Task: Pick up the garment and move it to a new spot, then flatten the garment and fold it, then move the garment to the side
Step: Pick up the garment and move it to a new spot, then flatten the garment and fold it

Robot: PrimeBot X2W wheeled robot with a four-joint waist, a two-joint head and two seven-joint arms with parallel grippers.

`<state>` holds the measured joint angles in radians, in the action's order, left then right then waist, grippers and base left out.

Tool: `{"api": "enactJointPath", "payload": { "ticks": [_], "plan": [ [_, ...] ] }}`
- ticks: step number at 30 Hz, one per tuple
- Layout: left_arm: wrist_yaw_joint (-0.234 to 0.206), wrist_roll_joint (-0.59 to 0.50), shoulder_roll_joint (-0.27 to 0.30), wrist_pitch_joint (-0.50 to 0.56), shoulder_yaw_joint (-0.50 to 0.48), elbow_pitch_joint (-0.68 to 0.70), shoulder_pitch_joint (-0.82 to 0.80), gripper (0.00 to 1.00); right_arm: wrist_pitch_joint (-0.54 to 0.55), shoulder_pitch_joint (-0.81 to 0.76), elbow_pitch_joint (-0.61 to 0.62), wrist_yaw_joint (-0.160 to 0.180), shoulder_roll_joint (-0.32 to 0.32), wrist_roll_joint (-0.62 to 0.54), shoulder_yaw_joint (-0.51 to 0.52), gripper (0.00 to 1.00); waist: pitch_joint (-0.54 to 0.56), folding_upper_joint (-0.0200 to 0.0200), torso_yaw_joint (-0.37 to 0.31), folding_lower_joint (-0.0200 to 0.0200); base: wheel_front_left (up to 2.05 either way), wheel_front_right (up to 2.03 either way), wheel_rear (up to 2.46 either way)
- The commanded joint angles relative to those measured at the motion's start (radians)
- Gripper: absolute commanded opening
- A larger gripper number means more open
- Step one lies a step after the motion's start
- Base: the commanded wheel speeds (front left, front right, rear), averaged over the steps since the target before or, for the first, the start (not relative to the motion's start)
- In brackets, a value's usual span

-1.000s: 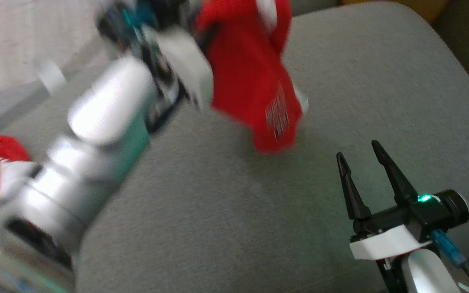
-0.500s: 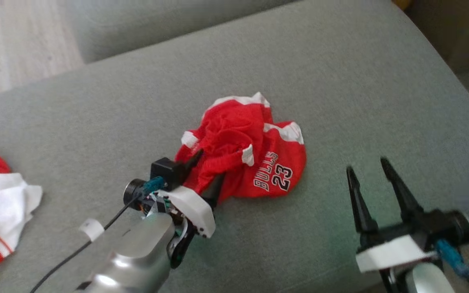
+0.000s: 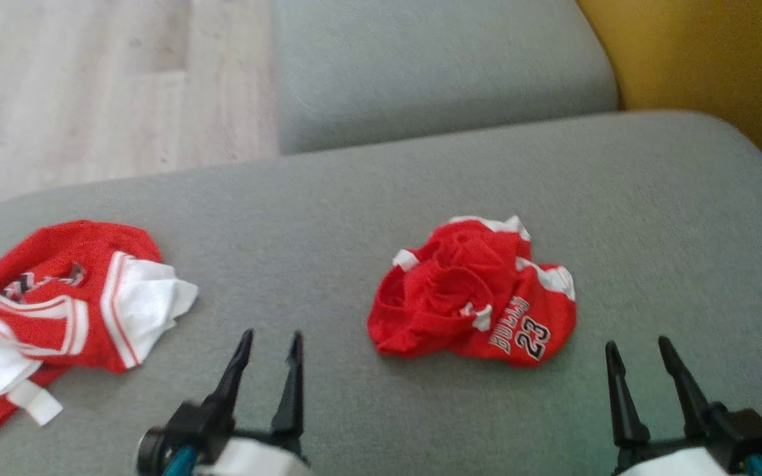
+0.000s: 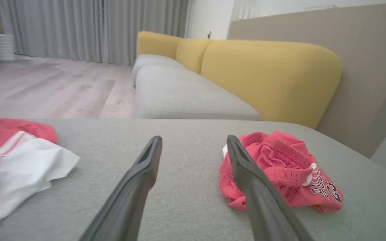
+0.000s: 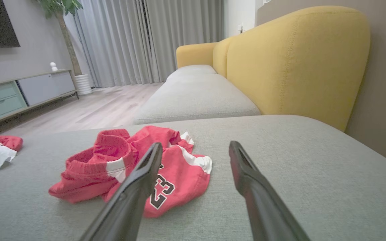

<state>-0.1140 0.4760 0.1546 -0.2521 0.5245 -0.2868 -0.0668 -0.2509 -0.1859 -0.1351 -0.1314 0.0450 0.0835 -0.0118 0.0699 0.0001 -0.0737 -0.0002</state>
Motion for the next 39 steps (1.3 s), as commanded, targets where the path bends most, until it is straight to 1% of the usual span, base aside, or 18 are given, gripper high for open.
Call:
{"api": "enactJointPath", "payload": {
  "ticks": [1, 5, 7, 10, 12, 14, 19, 27, 32, 39],
  "plan": [
    [0.002, -0.028, 0.003, -0.01, -0.065, 0.064, -0.012, 1.0, -0.011, 0.013, 0.028, 0.001, 0.006, 0.012, -0.022, 1.0, 0.055, -0.0001, 0.055, 0.0002, 0.0, 0.0, 0.0],
    [0.003, -0.119, -0.019, -0.01, -0.156, 0.181, 0.119, 1.0, -0.011, -0.019, 0.026, 0.001, 0.005, 0.034, -0.021, 1.0, 0.081, -0.0001, 0.072, 0.0002, 0.0, 0.0, 0.0],
    [0.016, -0.188, -0.037, -0.01, -0.192, 0.248, 0.199, 1.0, -0.011, -0.044, 0.023, 0.001, 0.005, 0.05, -0.014, 1.0, 0.094, -0.0001, 0.079, 0.0002, 0.0, 0.0, 0.0],
    [0.033, -0.226, -0.059, -0.01, -0.22, 0.271, 0.258, 1.0, -0.011, -0.06, 0.016, 0.001, 0.005, 0.052, -0.036, 1.0, 0.102, -0.0001, 0.083, 0.0002, 0.0, 0.0, 0.0],
    [0.047, -0.247, -0.07, -0.01, -0.236, 0.274, 0.281, 1.0, -0.011, -0.066, 0.01, 0.001, 0.005, 0.099, -0.032, 1.0, 0.107, -0.0001, 0.085, 0.0002, 0.0, 0.0, 0.0],
    [0.063, -0.265, -0.078, -0.01, -0.248, 0.271, 0.292, 1.0, -0.011, -0.065, 0.008, 0.001, 0.005, 0.093, -0.038, 1.0, 0.11, -0.0001, 0.086, 0.0002, 0.0, 0.0, 0.0],
    [0.093, -0.291, -0.092, -0.01, -0.271, 0.256, 0.298, 1.0, -0.011, -0.064, 0.003, 0.001, 0.005, 0.095, -0.049, 1.0, 0.12, -0.0001, 0.084, 0.0002, 0.0, 0.0, 0.0],
    [0.118, -0.31, -0.101, -0.01, -0.289, 0.238, 0.3, 1.0, -0.011, -0.067, -0.011, 0.001, 0.009, 0.079, -0.091, 1.0, 0.126, -0.0001, 0.077, 0.0002, 0.0, 0.0, 0.0],
    [0.122, -0.314, -0.103, -0.01, -0.292, 0.232, 0.298, 1.0, -0.011, -0.07, -0.012, 0.001, 0.016, 0.076, -0.097, 1.0, 0.125, -0.0001, 0.075, 0.0002, 0.0, 0.0, 0.0],
    [0.117, -0.31, -0.104, -0.01, -0.295, 0.229, 0.295, 1.0, -0.011, -0.069, -0.011, 0.001, 0.021, 0.073, -0.099, 1.0, 0.119, -0.0001, 0.074, 0.0002, 0.0, 0.0, 0.0]
  ]
}}
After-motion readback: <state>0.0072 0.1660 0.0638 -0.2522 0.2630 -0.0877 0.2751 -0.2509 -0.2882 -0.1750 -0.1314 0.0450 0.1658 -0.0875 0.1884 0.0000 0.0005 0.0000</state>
